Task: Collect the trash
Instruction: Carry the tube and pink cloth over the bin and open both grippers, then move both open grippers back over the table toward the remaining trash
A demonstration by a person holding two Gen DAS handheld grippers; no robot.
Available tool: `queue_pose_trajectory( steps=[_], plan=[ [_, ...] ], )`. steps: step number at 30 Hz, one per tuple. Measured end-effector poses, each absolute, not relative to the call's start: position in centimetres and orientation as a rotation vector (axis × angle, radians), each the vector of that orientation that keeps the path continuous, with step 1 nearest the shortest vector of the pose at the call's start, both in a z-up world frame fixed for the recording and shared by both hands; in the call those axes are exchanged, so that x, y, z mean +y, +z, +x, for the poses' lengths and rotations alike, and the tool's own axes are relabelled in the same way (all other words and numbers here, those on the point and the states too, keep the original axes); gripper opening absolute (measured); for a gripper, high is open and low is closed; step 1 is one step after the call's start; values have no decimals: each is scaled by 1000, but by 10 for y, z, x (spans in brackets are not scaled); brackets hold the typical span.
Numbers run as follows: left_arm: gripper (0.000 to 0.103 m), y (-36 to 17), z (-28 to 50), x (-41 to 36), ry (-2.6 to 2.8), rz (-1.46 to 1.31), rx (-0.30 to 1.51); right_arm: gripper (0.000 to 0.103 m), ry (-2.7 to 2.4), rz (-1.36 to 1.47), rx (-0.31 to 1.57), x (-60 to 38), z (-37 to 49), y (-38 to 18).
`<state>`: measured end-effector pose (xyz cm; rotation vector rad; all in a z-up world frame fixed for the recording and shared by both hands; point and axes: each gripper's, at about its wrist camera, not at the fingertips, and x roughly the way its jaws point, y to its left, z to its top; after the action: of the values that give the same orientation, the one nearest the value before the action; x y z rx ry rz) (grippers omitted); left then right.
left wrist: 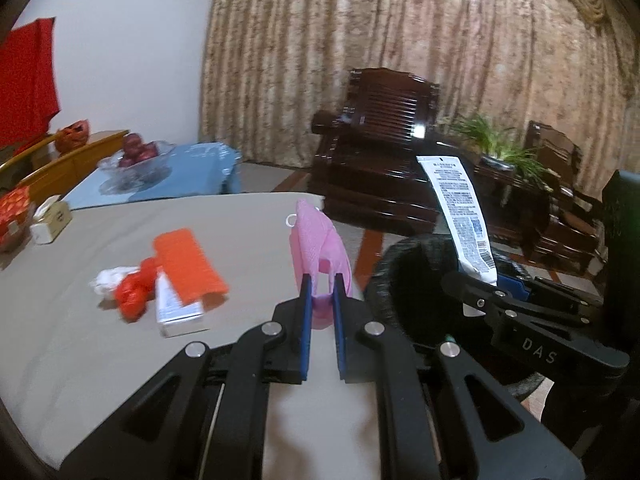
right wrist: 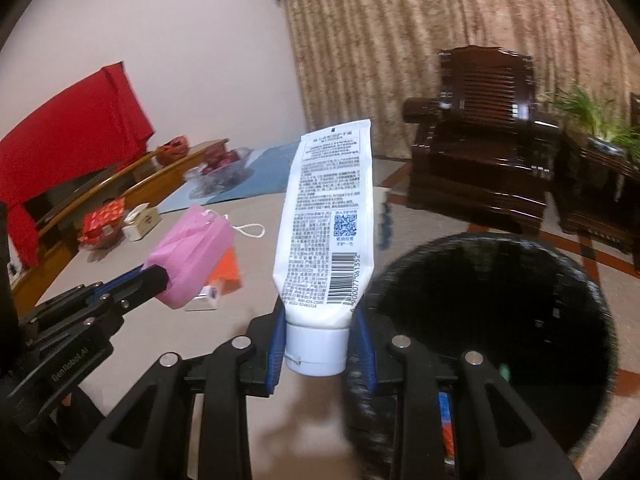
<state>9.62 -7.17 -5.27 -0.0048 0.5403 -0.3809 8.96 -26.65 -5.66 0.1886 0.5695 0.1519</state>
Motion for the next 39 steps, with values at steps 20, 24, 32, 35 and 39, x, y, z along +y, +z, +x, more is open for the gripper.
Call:
queue_pose_trajectory(
  steps=[20, 24, 32, 35, 39],
  plan=[
    [9, -81, 107, -187, -599, 67, 602, 31, -86, 227, 619, -373, 49, -88],
    [9, -91, 110, -205, -629, 87, 623, 31, -115, 241, 643, -386, 48, -98],
    [35, -107, 117, -223, -656, 84, 666, 54, -158, 238, 693, -406, 47, -118],
    [53, -108, 117, -219, -653, 68, 669, 78, -182, 234, 676, -408, 43, -117],
    [74, -103, 116, -206, -618, 59, 652, 97, -214, 243, 631, -410, 33, -111]
  ],
)
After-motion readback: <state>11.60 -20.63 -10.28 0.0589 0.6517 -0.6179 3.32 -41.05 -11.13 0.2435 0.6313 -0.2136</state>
